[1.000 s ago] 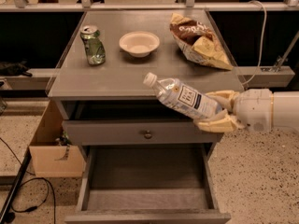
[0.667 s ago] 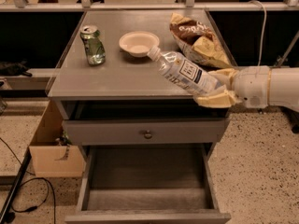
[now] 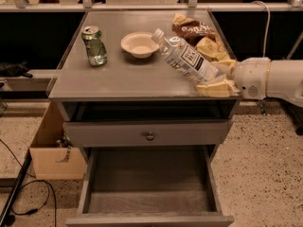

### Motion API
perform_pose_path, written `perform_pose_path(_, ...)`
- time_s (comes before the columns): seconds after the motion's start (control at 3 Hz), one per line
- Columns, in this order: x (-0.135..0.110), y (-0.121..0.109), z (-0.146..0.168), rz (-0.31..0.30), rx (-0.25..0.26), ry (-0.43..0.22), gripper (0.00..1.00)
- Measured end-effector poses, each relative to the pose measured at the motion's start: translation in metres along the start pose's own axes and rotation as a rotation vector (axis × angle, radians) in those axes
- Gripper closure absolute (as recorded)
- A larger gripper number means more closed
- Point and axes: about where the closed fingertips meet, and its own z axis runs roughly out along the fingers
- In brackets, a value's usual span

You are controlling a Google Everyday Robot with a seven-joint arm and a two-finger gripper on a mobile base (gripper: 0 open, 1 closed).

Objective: Pick blue plastic bottle from middle drawer and place on counter

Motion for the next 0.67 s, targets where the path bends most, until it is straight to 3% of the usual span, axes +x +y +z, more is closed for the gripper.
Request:
perform_pose_path(0.33,-0.031,-0.008,0.044,-0.072,-0.065,0.026,1.00)
perform_pose_path(0.67,-0.049,-0.021,0.080,-0.099,-0.113,0.058,1.00)
